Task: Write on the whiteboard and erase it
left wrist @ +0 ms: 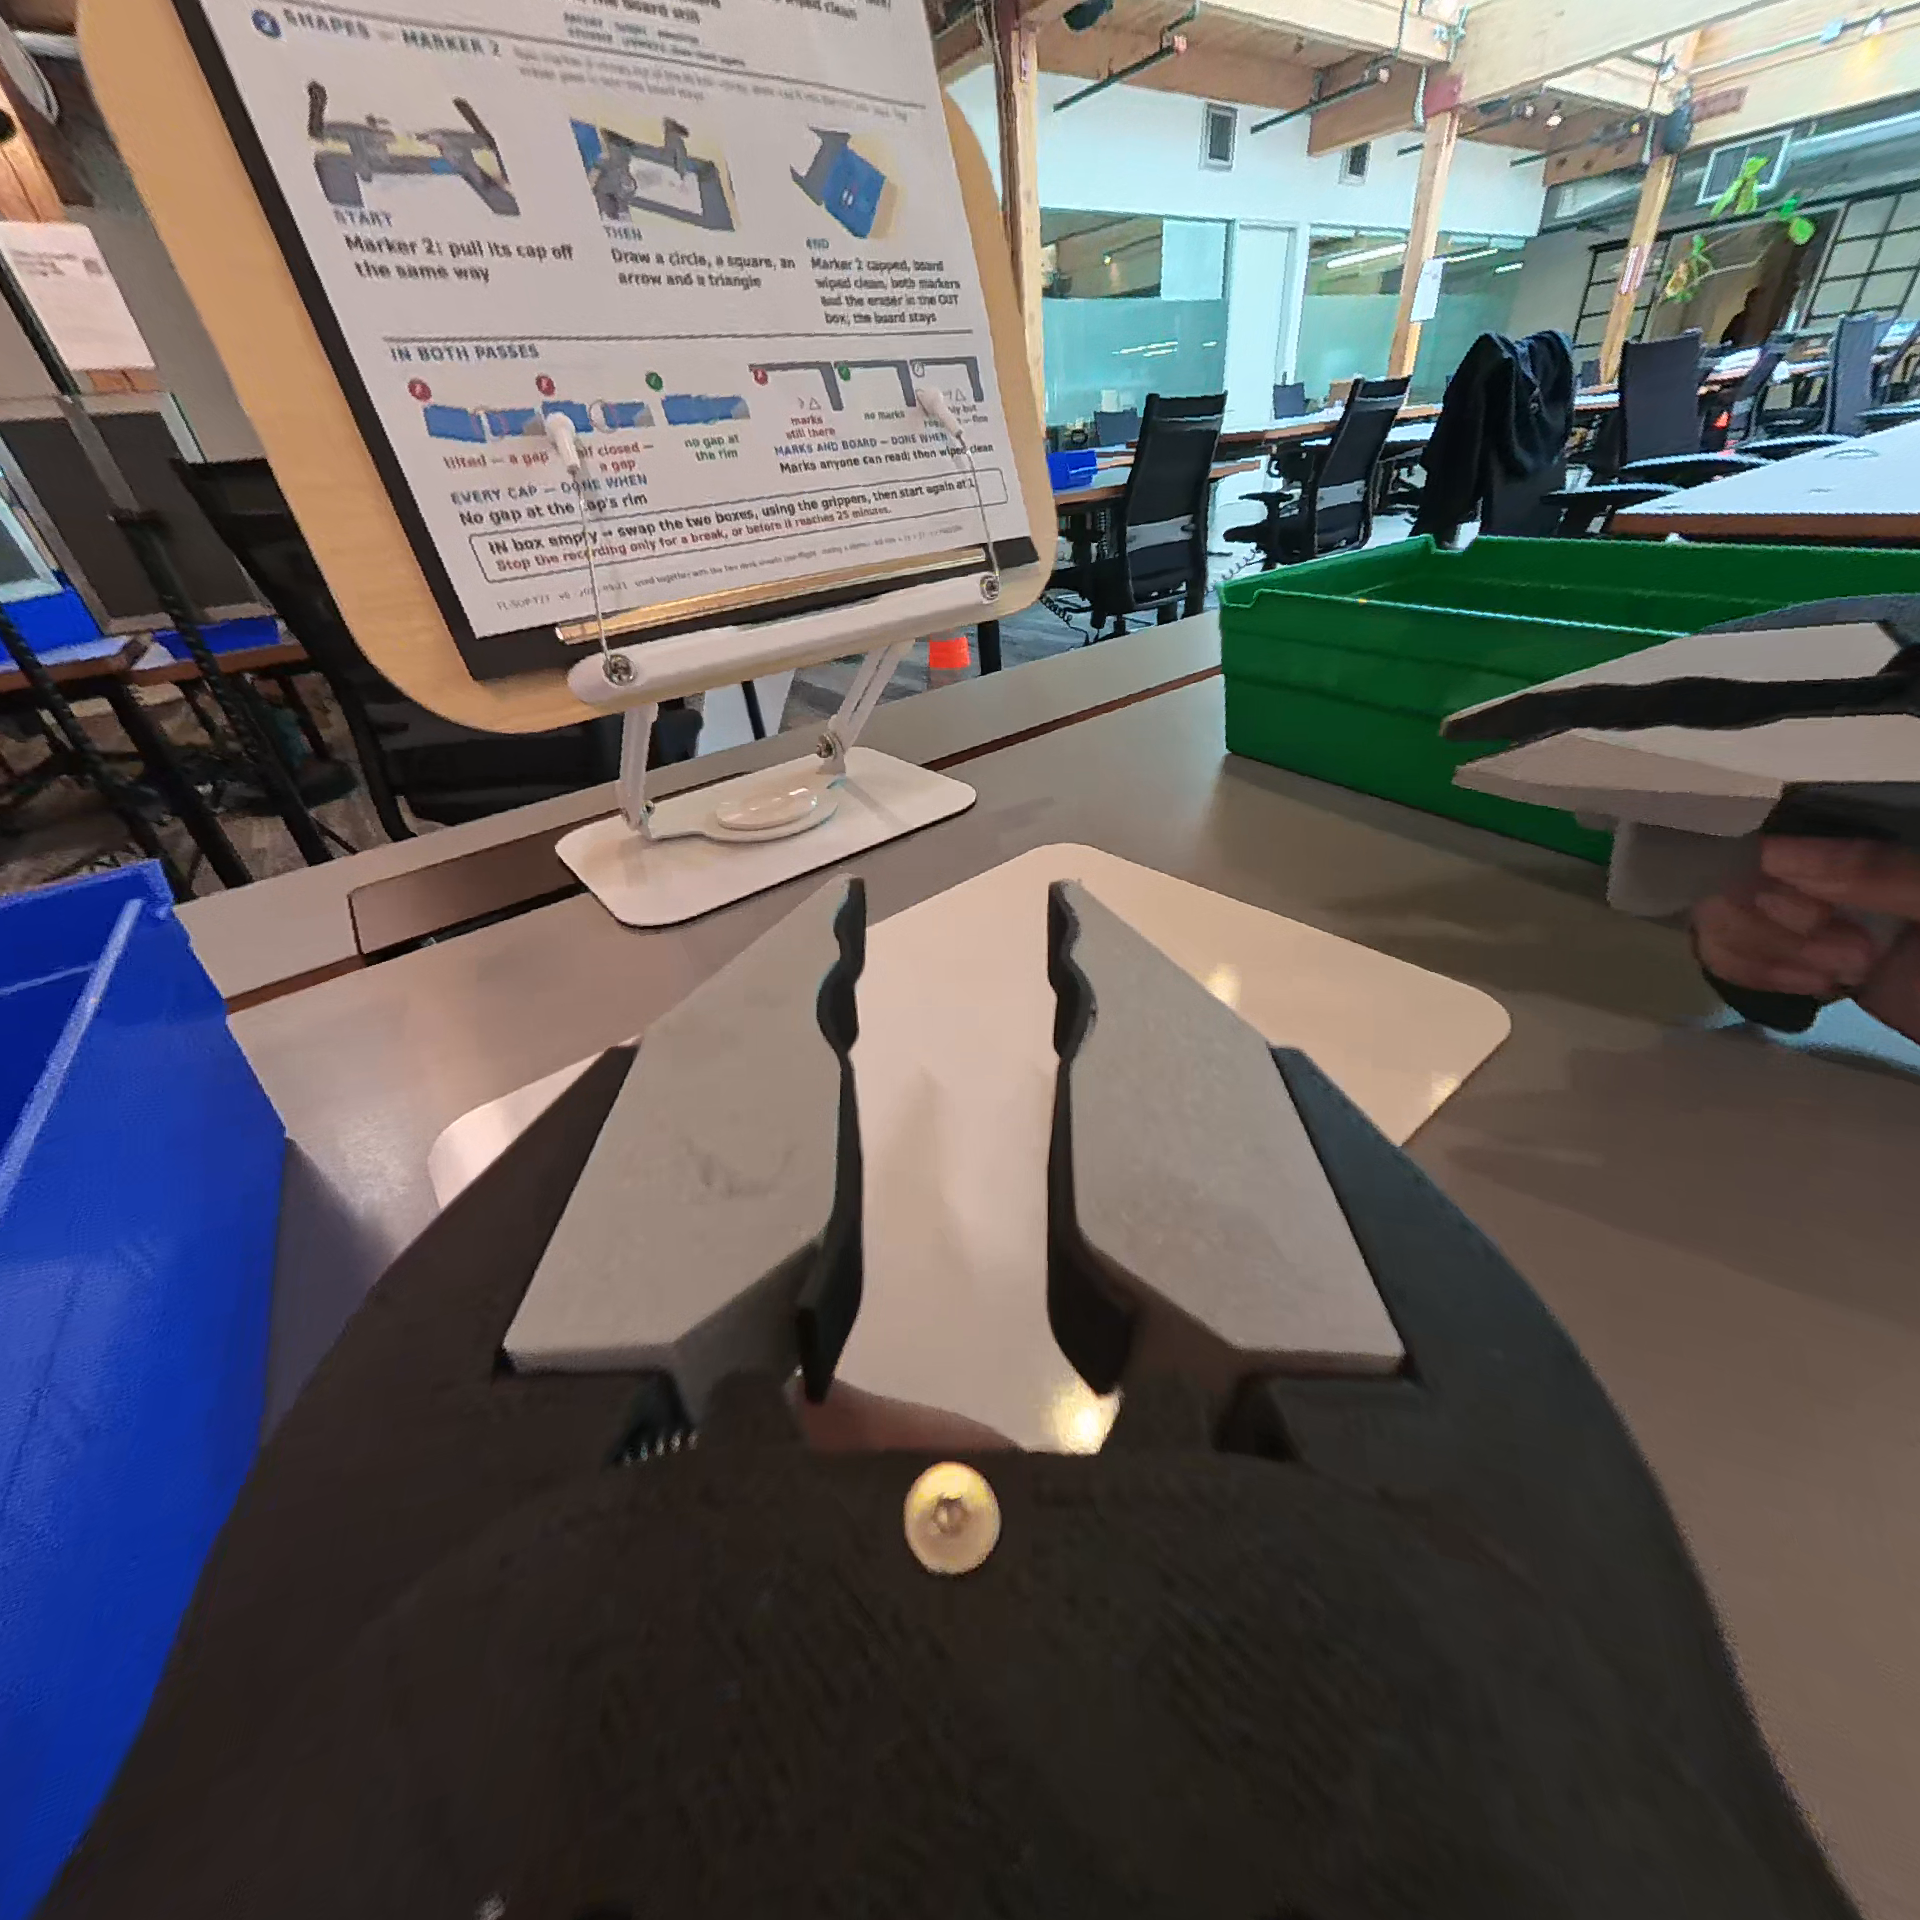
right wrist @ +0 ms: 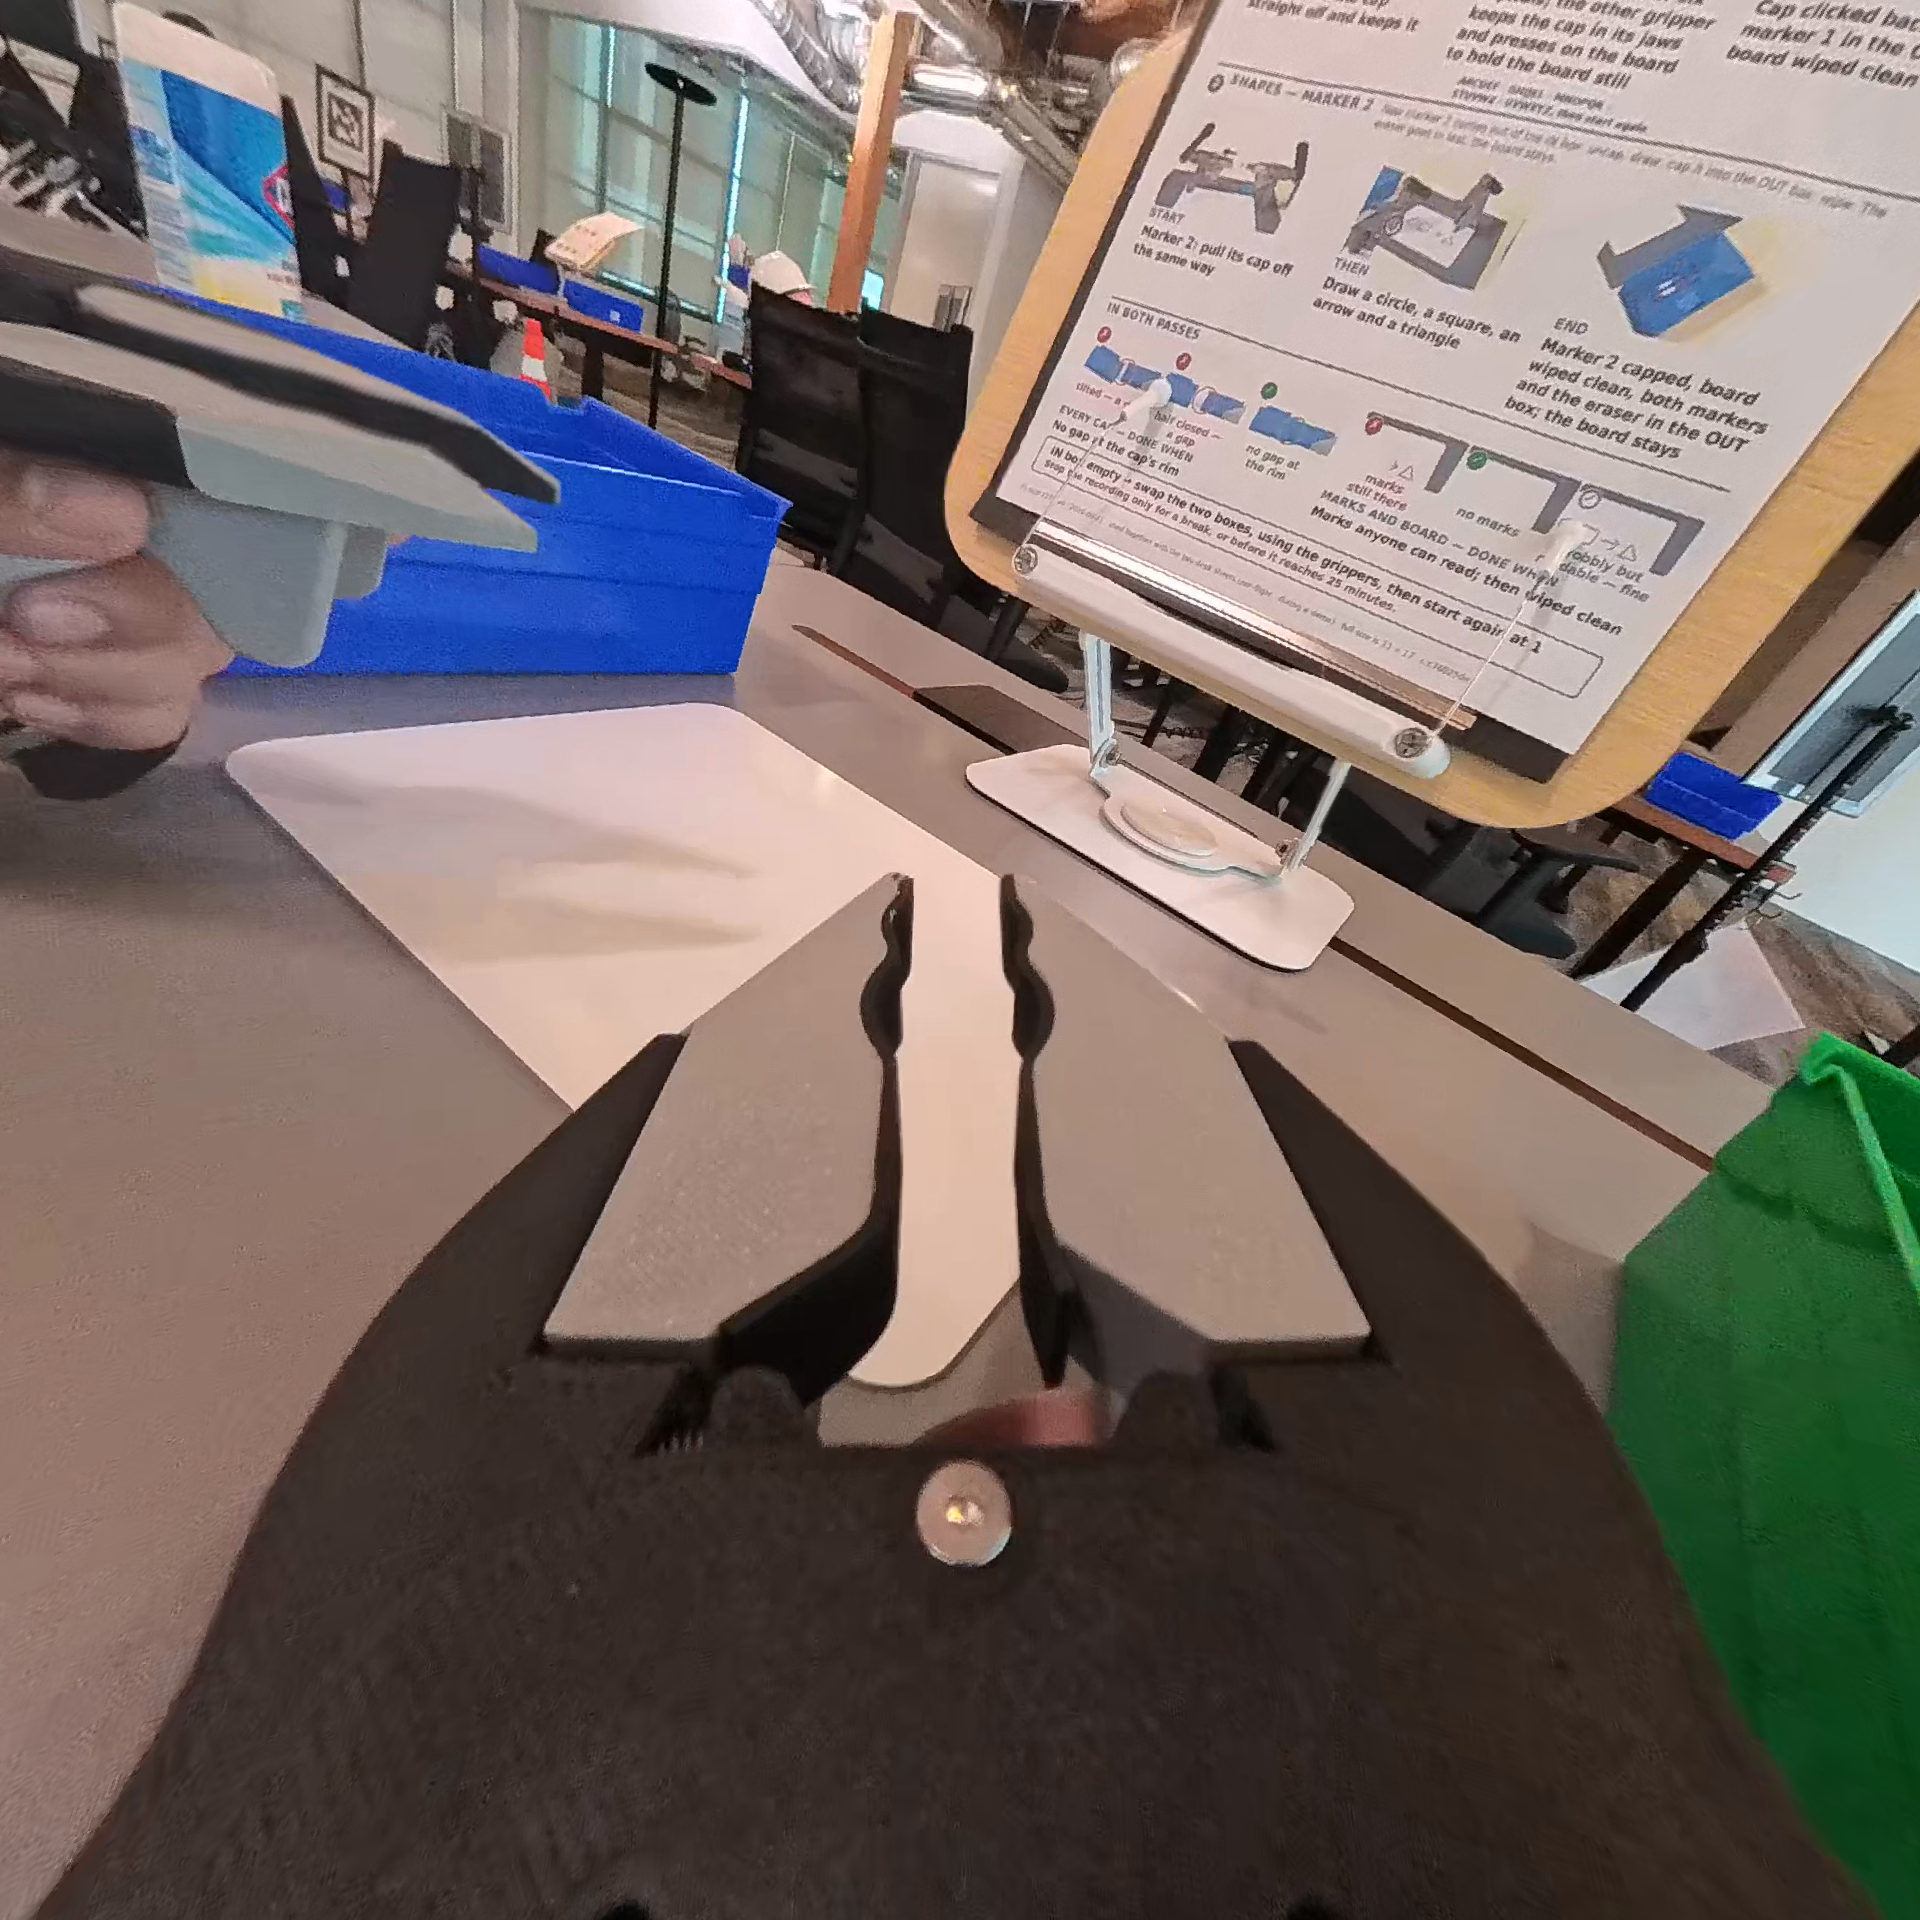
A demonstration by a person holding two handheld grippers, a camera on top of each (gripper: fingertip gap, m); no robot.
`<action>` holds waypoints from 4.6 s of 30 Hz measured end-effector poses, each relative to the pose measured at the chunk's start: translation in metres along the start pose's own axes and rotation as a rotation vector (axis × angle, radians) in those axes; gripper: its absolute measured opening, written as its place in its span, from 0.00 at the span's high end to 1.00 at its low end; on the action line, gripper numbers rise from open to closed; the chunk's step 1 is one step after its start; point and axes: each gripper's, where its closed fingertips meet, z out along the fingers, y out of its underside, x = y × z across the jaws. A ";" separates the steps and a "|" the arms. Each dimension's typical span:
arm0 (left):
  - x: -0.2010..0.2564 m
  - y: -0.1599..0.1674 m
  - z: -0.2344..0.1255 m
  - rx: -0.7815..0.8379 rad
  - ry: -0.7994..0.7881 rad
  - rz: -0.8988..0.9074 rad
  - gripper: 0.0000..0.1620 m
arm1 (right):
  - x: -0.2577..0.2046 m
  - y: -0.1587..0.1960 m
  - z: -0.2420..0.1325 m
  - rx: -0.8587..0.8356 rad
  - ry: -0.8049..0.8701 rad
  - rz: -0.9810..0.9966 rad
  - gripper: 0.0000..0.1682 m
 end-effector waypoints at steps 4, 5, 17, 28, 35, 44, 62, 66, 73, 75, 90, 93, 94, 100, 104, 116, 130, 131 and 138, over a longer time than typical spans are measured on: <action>0.012 0.003 0.002 -0.011 0.023 0.054 0.80 | 0.003 -0.003 -0.001 -0.005 0.040 -0.047 0.91; 0.013 0.007 0.003 -0.027 0.020 0.063 0.80 | 0.004 -0.002 -0.001 -0.011 0.057 -0.048 0.91; 0.012 0.011 0.007 -0.039 0.014 0.047 0.80 | 0.017 0.016 0.005 -0.107 0.122 -0.110 0.87; -0.006 0.026 0.010 -0.138 -0.073 0.041 0.80 | 0.017 0.025 0.007 -0.161 0.107 -0.101 0.87; -0.013 0.029 0.009 -0.165 -0.084 0.002 0.80 | 0.017 0.029 0.009 -0.193 0.116 -0.135 0.88; -0.005 0.030 0.009 -0.155 -0.070 0.039 0.79 | 0.029 0.032 0.003 -0.202 0.175 -0.132 0.88; -0.004 0.028 0.007 -0.139 -0.076 0.048 0.80 | 0.043 0.035 -0.008 -0.214 0.228 -0.199 1.00; -0.003 0.029 0.007 -0.144 -0.074 0.051 0.80 | 0.045 0.036 -0.008 -0.218 0.230 -0.185 1.00; -0.002 0.028 0.007 -0.140 -0.076 0.066 0.80 | 0.044 0.039 -0.007 -0.229 0.221 -0.191 1.00; -0.003 0.028 0.007 -0.140 -0.077 0.056 0.80 | 0.043 0.040 -0.006 -0.235 0.219 -0.197 1.00; -0.004 0.031 0.009 -0.158 -0.087 0.064 0.80 | 0.046 0.038 -0.009 -0.230 0.236 -0.210 1.00; -0.003 0.030 0.008 -0.155 -0.087 0.070 0.80 | 0.049 0.037 -0.010 -0.225 0.246 -0.208 1.00; -0.003 0.030 0.008 -0.156 -0.087 0.072 0.81 | 0.050 0.037 -0.010 -0.226 0.248 -0.205 1.00; -0.003 0.032 0.009 -0.165 -0.088 0.078 0.82 | 0.050 0.037 -0.010 -0.225 0.251 -0.208 1.00; -0.003 0.031 0.009 -0.164 -0.090 0.081 0.82 | 0.051 0.036 -0.011 -0.221 0.251 -0.205 1.00; -0.009 0.028 0.007 -0.141 -0.143 0.104 0.83 | 0.036 0.054 -0.007 -0.318 0.131 -0.186 1.00; -0.013 0.020 0.003 -0.106 -0.194 0.095 0.62 | 0.015 0.059 -0.003 -0.353 -0.005 -0.142 1.00; -0.011 0.019 0.003 -0.096 -0.186 0.089 0.62 | 0.016 0.058 -0.004 -0.344 0.005 -0.135 1.00; -0.007 0.017 0.001 -0.085 -0.188 0.081 0.62 | 0.025 0.057 -0.005 -0.337 0.062 -0.145 1.00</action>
